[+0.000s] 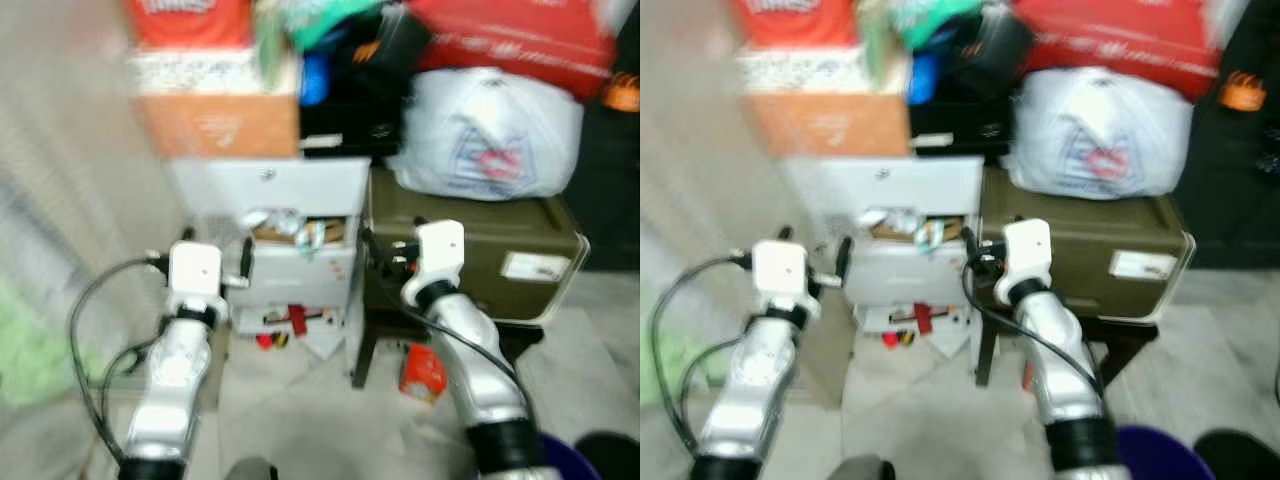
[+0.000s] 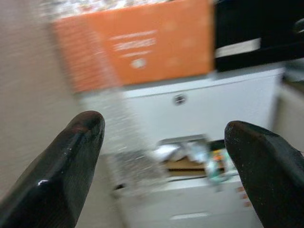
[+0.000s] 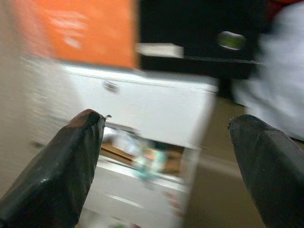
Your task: Clean up the room
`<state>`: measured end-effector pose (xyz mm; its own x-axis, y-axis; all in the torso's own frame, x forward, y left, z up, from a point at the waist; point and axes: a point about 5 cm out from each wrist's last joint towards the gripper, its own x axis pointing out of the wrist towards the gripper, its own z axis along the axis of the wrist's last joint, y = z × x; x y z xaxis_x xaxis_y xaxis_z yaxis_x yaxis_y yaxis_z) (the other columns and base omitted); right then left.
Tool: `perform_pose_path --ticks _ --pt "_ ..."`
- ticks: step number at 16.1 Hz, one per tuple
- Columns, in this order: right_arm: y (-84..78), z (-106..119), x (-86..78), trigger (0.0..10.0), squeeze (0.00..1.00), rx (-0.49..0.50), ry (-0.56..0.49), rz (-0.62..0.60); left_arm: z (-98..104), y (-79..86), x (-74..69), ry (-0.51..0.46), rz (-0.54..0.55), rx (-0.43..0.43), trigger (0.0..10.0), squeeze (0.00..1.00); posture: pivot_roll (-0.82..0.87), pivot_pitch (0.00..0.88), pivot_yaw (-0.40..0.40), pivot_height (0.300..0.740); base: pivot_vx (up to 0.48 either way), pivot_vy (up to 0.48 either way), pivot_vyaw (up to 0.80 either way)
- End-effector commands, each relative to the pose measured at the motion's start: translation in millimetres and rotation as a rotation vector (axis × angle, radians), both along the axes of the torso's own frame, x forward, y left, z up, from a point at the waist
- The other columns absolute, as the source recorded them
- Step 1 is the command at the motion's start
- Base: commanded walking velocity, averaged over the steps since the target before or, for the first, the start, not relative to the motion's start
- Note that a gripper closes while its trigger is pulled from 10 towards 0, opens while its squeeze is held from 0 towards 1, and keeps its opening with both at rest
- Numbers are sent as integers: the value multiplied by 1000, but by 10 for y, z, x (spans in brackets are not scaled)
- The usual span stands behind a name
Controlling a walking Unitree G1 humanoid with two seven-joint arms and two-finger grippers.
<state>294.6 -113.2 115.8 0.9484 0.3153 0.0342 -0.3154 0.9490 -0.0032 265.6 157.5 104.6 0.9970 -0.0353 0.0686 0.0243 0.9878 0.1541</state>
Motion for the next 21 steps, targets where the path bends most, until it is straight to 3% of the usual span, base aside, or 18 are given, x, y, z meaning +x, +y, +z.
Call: perform_pose_path --ticks 1,3,9,21 --pt "-13 12 7 10000 0 -14 -6 2 7 -18 11 -2 -5 -5 10000 0 -82 0 5 740 0 0 800" --pt "-9 18 13 10000 0 -13 -9 -3 5 -18 19 1 -6 -9 10000 0 -83 0 6 740 0 0 800" --pt "-37 12 20 10000 0 -15 -5 -25 20 -57 2 -5 -52 -40 10000 0 -87 0 7 740 0 0 0" --pt "-26 8 25 10000 0 -29 -6 -27 7 -63 -6 9 -41 -63 10000 0 -87 0 6 740 229 0 0"
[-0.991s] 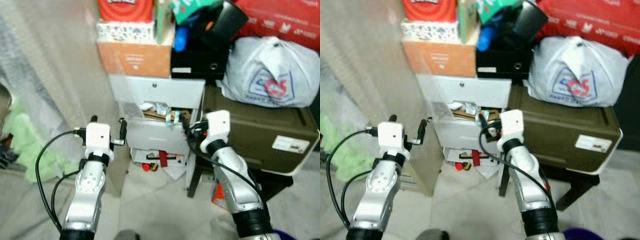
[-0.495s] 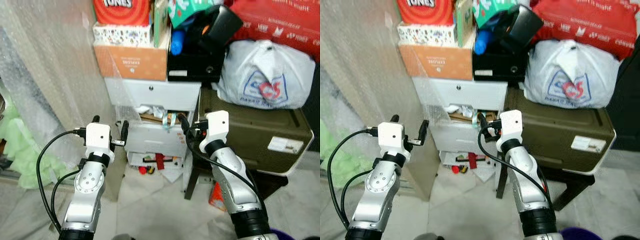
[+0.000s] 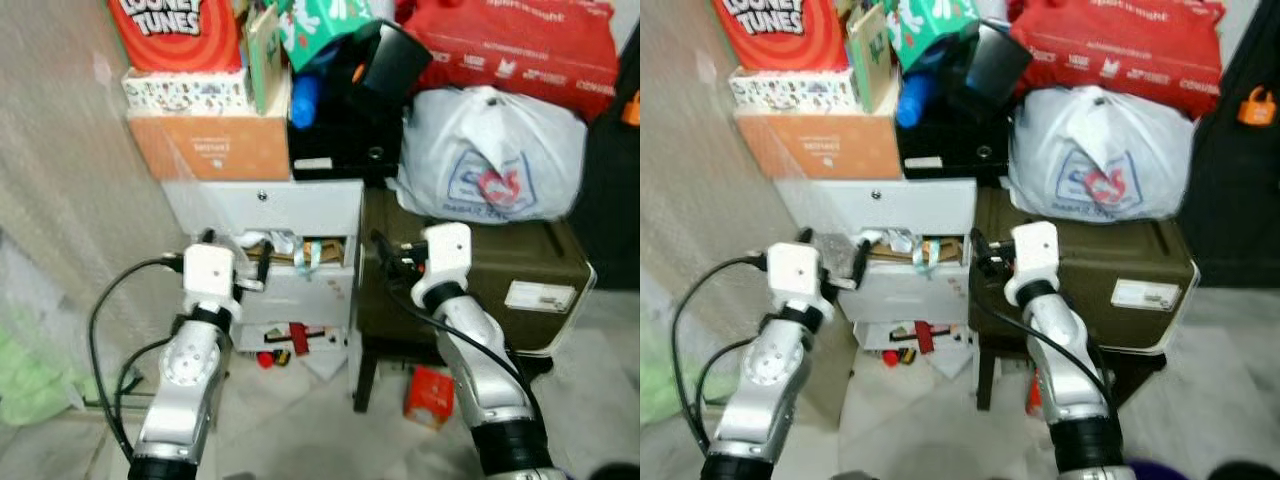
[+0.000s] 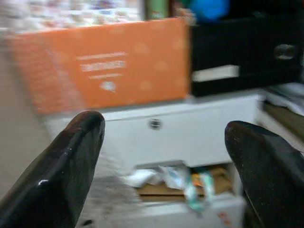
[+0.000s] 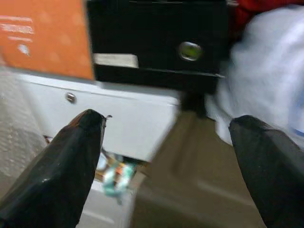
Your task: Clean up the room
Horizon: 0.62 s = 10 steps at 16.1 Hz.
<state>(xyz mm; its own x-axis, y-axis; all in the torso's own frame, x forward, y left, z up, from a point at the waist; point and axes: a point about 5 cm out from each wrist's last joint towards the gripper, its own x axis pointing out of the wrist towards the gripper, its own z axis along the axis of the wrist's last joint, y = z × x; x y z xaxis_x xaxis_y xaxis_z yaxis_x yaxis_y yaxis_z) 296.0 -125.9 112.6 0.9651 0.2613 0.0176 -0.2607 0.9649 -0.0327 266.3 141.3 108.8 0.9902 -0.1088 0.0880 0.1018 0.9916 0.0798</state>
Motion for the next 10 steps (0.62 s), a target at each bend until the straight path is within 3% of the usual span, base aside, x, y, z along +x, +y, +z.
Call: perform_pose_path --ticks 1,4,10 --pt "100 40 11 10000 0 4 -13 30 -40 98 -16 25 35 11 10000 0 -87 0 6 740 0 0 0" --pt "101 33 11 10000 0 -6 -13 29 -37 91 -18 21 27 16 10000 0 -85 0 4 740 0 0 0" --pt "99 32 7 10000 0 -11 -18 31 -27 83 -15 17 22 27 10000 0 -82 0 4 740 0 0 752"
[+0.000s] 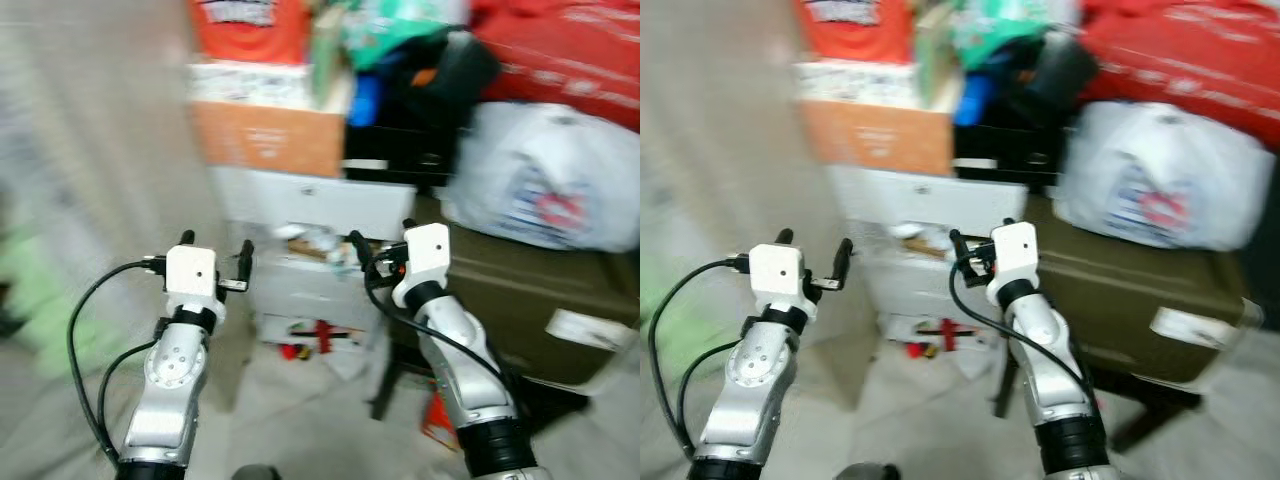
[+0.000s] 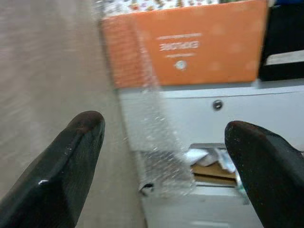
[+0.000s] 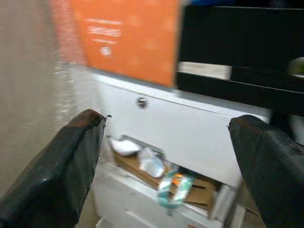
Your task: Clean up the room
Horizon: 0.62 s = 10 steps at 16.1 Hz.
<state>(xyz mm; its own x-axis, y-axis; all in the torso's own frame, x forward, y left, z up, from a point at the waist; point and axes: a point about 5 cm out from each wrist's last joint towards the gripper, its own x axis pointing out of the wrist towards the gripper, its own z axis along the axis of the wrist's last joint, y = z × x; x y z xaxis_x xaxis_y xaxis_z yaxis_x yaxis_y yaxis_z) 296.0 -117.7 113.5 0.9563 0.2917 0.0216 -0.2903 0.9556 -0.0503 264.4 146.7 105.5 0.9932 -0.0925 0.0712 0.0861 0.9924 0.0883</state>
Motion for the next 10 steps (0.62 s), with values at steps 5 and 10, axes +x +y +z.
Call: perform_pose_path --ticks 5,10 --pt "8 17 6 10000 0 3 -8 3 57 -6 -24 -20 -1 22 10000 0 -78 0 2 740 0 0 800" --pt "18 14 8 10000 0 6 -6 4 38 -4 -44 -8 -1 21 10000 0 -75 0 0 740 0 0 800"
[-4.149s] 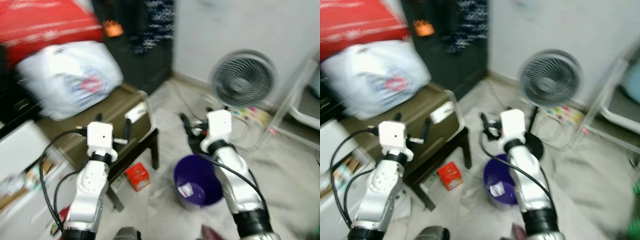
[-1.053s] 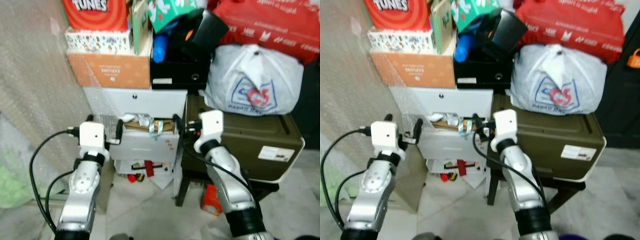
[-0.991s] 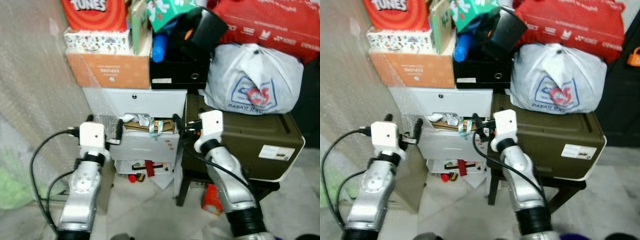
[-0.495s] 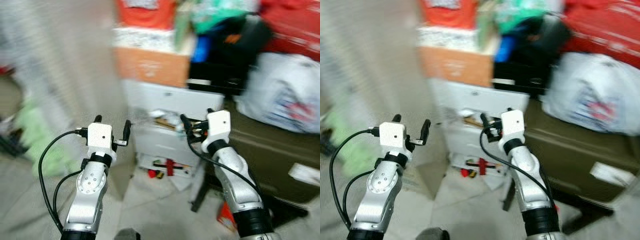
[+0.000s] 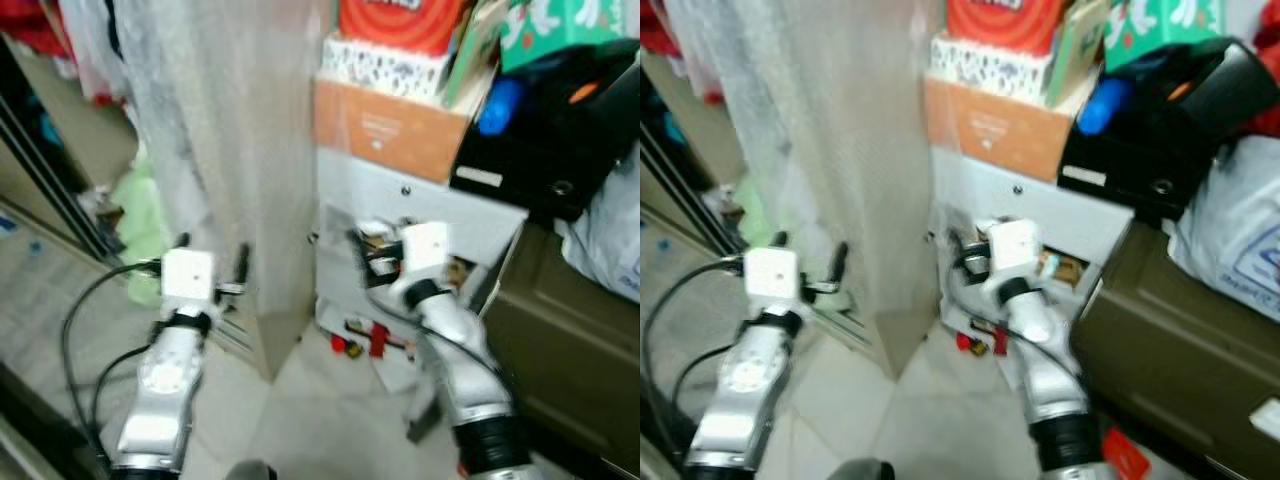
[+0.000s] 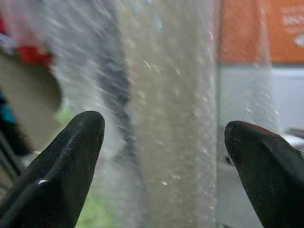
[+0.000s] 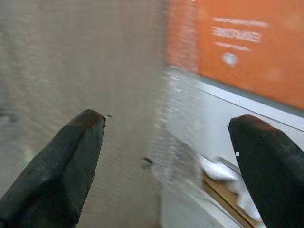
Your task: Clean up the room
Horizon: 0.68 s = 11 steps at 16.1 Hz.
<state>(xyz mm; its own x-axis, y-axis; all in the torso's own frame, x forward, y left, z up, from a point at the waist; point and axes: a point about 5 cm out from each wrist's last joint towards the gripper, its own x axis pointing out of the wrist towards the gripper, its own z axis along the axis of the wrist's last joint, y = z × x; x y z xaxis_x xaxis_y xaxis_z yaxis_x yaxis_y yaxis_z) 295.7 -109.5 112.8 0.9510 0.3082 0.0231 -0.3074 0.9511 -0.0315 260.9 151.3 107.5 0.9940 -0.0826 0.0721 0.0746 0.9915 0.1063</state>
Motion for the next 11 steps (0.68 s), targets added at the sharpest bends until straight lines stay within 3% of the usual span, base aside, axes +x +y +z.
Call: perform_pose_path --ticks 1,6,8,11 --pt "-64 19 6 10000 0 -12 -9 -15 13 -46 -11 -3 -12 4 10000 0 -76 0 0 740 0 0 800" --pt "-241 -5 -104 10000 0 11 0 -79 -4 50 -89 8 22 22 10000 0 -72 0 9 740 0 0 800" --pt "-343 -9 -103 10000 0 31 -11 -161 -35 166 -181 26 39 16 10000 0 -66 0 40 740 0 0 0" --pt "-441 -50 -98 10000 0 35 -8 -235 -83 433 -232 48 161 -1 10000 0 -57 0 43 740 0 0 0"
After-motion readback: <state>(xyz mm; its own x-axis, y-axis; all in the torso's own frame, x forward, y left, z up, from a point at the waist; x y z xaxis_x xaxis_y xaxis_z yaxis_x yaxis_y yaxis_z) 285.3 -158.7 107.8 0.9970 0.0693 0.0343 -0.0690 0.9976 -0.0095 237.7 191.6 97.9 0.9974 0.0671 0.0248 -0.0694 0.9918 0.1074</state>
